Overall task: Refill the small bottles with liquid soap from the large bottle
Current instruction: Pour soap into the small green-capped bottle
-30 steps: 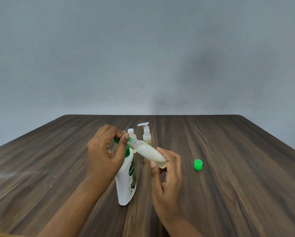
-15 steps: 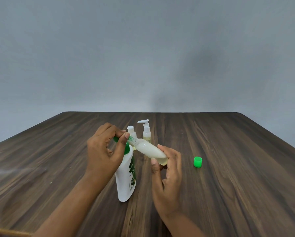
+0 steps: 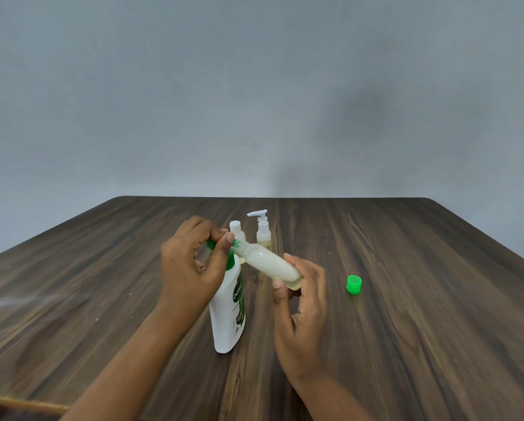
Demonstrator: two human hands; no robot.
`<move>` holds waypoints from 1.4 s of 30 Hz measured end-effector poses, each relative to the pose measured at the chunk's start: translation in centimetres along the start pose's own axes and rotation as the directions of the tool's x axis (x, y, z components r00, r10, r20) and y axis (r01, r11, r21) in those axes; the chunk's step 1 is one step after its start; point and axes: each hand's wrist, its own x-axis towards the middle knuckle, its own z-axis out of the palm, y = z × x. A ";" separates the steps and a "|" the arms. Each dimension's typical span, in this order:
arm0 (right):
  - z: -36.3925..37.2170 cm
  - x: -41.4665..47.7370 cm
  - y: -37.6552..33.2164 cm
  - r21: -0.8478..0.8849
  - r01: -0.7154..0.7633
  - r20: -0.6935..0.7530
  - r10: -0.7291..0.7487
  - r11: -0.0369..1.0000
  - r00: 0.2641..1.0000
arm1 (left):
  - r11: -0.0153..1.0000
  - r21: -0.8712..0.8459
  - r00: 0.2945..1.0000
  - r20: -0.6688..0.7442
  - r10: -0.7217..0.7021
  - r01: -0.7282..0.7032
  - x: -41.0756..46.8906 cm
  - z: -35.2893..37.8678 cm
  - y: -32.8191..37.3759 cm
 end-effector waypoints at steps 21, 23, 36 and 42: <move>-0.1 -0.2 -0.2 0.001 0.001 0.010 -0.001 1.000 1.000 | 1.000 0.022 0.999 0.038 0.002 -0.002 0.5 -0.2 0.3; -0.1 -0.1 -0.2 0.000 0.002 0.012 -0.002 1.000 1.000 | 1.000 -0.001 0.998 0.070 -0.006 0.006 1.2 -0.6 0.5; -0.1 -0.1 0.0 -0.003 0.004 0.006 -0.004 1.000 1.000 | 1.000 -0.004 0.995 0.095 -0.008 0.008 1.2 -0.8 0.2; -0.1 0.1 -0.3 -0.011 0.020 0.025 -0.020 1.000 0.999 | 0.998 0.033 0.988 0.144 -0.050 0.046 2.6 -1.4 0.5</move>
